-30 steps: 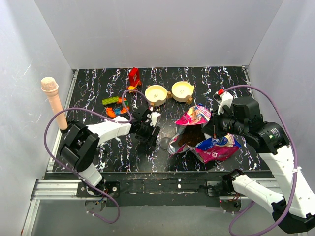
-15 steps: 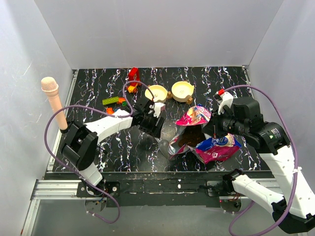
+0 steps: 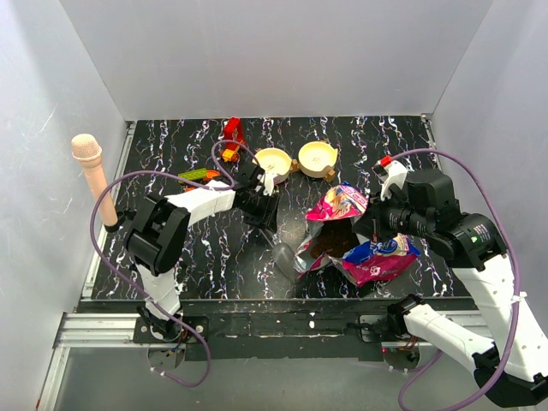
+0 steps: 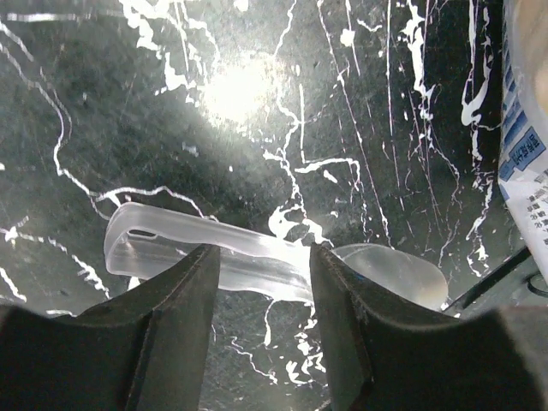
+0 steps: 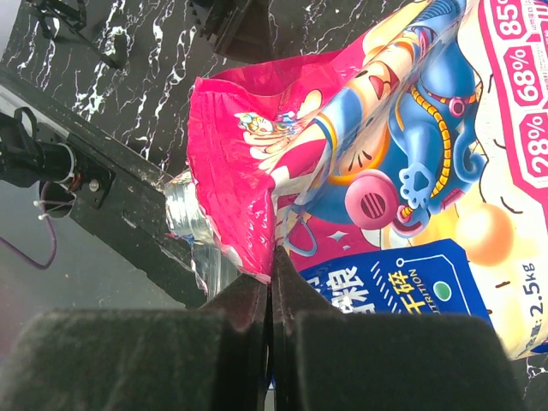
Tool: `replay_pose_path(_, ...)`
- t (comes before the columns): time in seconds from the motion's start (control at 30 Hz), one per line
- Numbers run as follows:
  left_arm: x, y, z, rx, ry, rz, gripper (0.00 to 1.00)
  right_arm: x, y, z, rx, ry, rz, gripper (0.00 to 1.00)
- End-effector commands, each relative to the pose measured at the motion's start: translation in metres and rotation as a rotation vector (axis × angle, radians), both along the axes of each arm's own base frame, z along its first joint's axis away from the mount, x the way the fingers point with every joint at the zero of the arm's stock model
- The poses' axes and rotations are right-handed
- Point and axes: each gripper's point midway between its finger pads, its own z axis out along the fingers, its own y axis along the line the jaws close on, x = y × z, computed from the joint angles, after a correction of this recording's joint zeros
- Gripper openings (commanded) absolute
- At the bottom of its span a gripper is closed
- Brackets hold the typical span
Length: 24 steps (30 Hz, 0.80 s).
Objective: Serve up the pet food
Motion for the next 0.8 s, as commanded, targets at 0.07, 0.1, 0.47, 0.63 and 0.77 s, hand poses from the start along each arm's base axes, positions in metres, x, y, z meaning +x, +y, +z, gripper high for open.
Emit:
replay_pose_path(0.07,-0.027,0.009,0.031,-0.088,0.043,0.136,0.51,-0.007,0.01,0.041,0.118,-0.122,0.054,0.01)
replay_pose_path(0.1,-0.032,0.013,0.033,-0.087,0.057,0.168,0.51,-0.007,0.01,0.04,0.121,-0.121,0.056,0.01)
replay_pose_path(0.47,-0.078,0.018,0.055,-0.165,0.086,0.341,0.59,-0.003,0.019,0.034,0.134,-0.11,0.091,0.01)
replay_pose_path(0.63,-0.087,0.01,0.049,-0.102,0.03,0.207,0.57,-0.002,0.023,0.033,0.145,-0.104,0.103,0.01)
replay_pose_path(0.77,-0.083,0.005,0.052,-0.032,-0.054,0.173,0.89,-0.001,0.021,0.031,0.136,-0.107,0.094,0.01)
